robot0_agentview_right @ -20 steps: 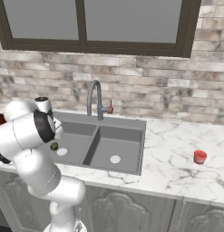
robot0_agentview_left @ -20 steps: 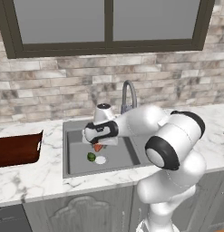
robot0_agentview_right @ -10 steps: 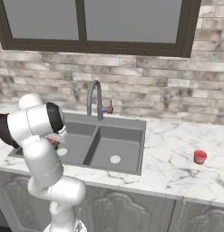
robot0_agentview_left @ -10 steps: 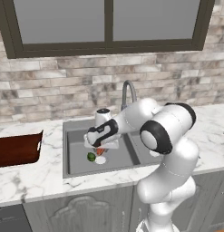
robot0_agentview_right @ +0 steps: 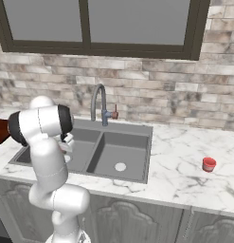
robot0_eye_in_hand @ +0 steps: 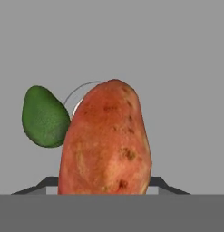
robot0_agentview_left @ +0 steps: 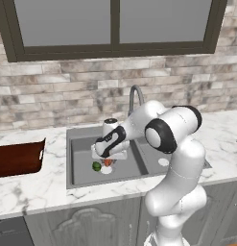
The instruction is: Pick up all produce items and place them in the sink. Turn on the sink faucet to wash them. Then turn the sink off and put them in the tray.
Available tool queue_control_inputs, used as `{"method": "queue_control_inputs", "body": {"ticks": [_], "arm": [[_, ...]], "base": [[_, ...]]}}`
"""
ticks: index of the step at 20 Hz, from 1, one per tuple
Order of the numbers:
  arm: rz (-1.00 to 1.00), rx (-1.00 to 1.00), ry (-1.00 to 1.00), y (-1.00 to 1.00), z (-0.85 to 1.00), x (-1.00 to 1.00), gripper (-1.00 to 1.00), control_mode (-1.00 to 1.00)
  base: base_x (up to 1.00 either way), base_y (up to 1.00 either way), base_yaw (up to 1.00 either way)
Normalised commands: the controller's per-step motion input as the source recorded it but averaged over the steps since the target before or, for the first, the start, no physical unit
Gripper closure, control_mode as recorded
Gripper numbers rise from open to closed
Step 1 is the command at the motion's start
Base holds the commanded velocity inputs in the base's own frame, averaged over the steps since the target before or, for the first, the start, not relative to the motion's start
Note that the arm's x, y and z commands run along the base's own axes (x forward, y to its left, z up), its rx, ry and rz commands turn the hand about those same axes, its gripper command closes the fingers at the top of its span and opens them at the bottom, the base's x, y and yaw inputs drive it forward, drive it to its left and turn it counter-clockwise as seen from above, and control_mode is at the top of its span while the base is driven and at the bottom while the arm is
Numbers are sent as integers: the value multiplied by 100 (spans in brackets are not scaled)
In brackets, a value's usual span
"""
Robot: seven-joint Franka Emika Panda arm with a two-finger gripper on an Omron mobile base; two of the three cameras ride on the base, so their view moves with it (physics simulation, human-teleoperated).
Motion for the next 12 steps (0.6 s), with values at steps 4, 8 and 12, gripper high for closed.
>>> {"method": "queue_control_inputs", "body": {"ticks": [4,8,12], "arm": [[0,0,0,-11,-20,2,100,-100],[0,0,0,-11,-25,5,100,-100],[0,-1,0,-11,-26,5,100,-100]], "base": [[0,0,0],[0,0,0],[0,0,0]]}}
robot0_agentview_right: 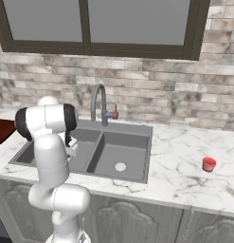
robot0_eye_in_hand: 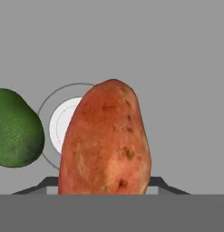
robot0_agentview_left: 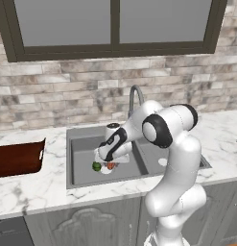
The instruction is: Pick up all produce items and place them in the sink. Turn on the sink faucet to wash them. Then turn the sink off and put them in the tray.
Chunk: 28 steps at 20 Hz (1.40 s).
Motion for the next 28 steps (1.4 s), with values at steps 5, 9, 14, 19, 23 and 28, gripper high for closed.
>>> {"method": "queue_control_inputs", "body": {"ticks": [5,9,14,19,23,28], "arm": [[-1,-1,0,-5,-26,7,100,-100],[-2,-1,0,0,-26,11,100,-100],[-1,-1,0,0,-21,7,100,-100],[0,0,0,0,-20,2,100,-100],[0,0,0,0,-22,4,-100,-100],[0,0,-10,0,12,-7,-100,-100]], "base": [[0,0,0],[0,0,0],[0,0,0],[0,0,0],[0,0,0],[0,0,0]]}}
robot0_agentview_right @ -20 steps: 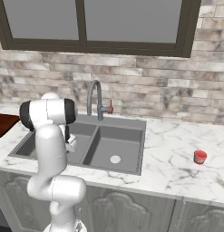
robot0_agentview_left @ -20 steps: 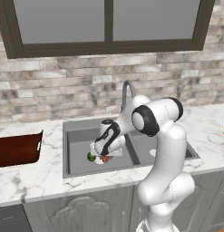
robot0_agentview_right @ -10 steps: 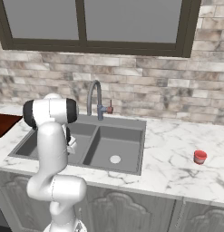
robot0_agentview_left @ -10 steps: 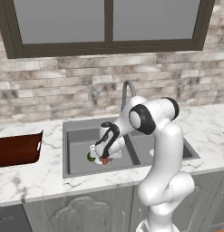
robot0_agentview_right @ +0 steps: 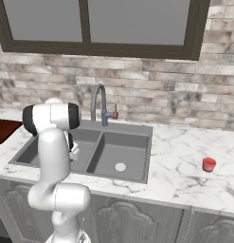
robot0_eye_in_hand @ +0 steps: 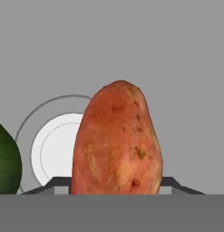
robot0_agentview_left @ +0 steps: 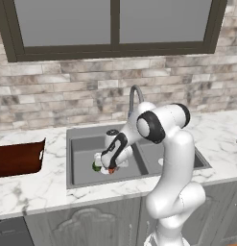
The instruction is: Pick up all produce items and place them in the sink. Turn on the sink faucet to wash them. Then turn the sink off and put them in the tray.
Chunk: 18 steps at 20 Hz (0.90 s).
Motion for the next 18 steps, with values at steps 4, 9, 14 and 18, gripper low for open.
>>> {"method": "queue_control_inputs", "body": {"ticks": [4,9,14,18], "arm": [[0,-1,-18,0,47,-34,-100,-100],[0,-1,-13,0,43,-27,-100,-100],[0,0,-9,3,78,-13,-100,-100],[0,0,-10,4,89,-12,-100,-100]], "base": [[0,0,0],[0,0,0],[0,0,0],[0,0,0]]}}
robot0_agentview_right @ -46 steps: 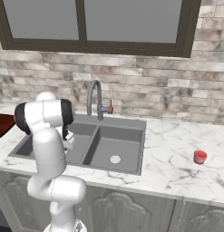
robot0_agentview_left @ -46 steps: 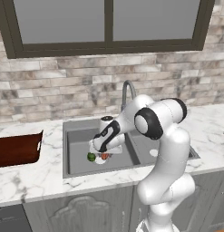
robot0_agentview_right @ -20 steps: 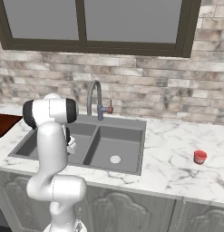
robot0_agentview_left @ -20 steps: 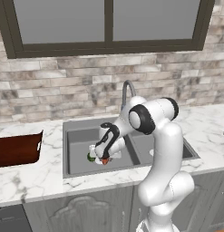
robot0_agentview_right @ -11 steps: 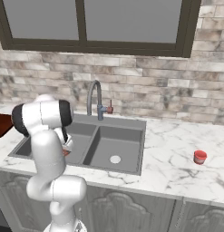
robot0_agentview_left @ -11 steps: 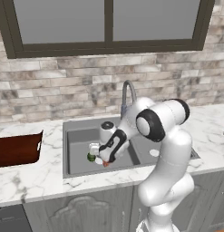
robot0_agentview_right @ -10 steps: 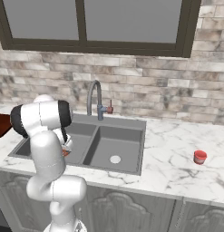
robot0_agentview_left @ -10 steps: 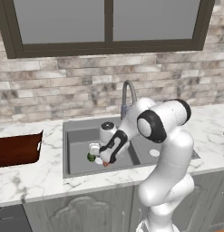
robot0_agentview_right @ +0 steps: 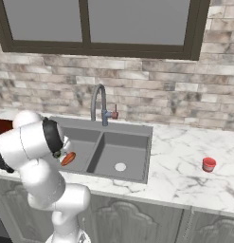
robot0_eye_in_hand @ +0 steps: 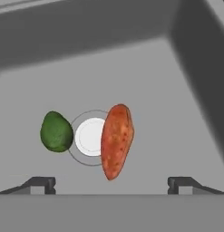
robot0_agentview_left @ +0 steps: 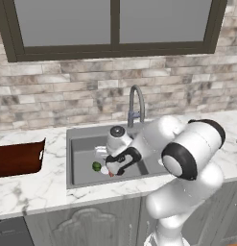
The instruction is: Pick up all produce items and place them in the sink. Turn on the sink faucet to wash them. Then turn the sink off and put them in the tray.
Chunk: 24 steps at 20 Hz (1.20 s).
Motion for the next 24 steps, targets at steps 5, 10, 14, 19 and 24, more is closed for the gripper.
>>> {"method": "queue_control_inputs", "body": {"ticks": [5,10,14,19,24], "arm": [[0,0,-11,1,91,-26,-100,-100],[1,0,-8,0,81,-41,-100,-100],[5,1,-3,0,63,-46,-100,-100],[14,0,-1,-12,26,-44,-100,-100],[10,0,-2,-37,5,-46,-100,-100]], "base": [[0,0,0],[0,0,0],[0,0,0],[0,0,0],[0,0,0]]}}
